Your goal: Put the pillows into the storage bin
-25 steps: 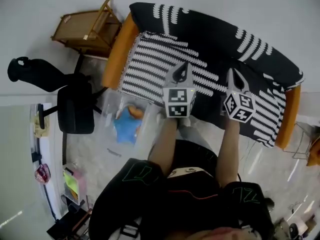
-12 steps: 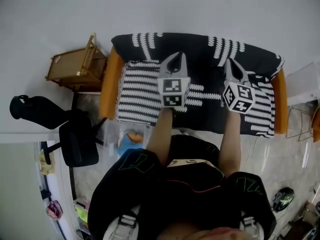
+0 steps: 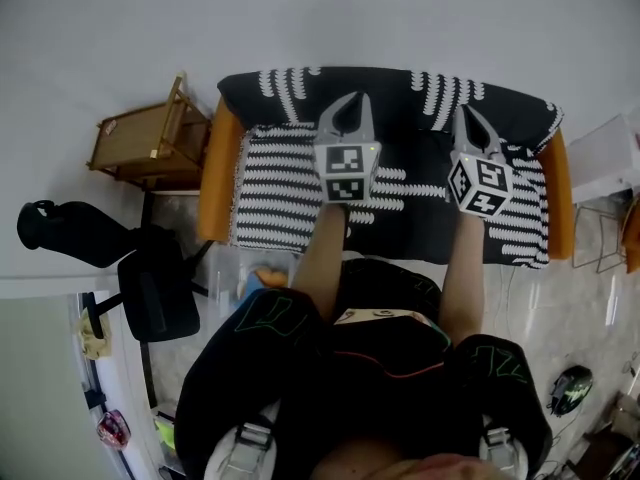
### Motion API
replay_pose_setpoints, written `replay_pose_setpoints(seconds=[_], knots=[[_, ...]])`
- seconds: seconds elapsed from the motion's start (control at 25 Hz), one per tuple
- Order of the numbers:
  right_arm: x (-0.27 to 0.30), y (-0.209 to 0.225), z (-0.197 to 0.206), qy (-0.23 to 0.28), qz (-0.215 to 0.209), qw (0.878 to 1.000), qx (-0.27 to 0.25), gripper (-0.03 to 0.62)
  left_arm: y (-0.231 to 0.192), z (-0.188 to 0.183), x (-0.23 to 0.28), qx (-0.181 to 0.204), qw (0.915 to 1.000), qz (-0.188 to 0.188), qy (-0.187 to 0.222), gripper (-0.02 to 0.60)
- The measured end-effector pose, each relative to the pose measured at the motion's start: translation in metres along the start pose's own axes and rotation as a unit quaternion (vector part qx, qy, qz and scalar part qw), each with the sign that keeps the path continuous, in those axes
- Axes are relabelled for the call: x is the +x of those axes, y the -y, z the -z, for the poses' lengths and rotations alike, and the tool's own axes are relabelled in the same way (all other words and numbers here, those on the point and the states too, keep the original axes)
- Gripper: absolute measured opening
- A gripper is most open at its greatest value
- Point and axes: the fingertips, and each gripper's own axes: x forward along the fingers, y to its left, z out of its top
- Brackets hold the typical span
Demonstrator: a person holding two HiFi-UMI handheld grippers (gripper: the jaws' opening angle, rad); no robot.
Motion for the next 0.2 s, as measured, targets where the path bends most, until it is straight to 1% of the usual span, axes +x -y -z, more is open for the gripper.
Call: replay_pose_setpoints(seconds=[0.2], knots=[[0.0015, -0.0009, -0.0001, 0.001, 0.003, 1.0, -0.007, 0.003, -0.005, -0.0002, 0.0016, 0.004, 1.0, -0.001, 0.008, 0.011]])
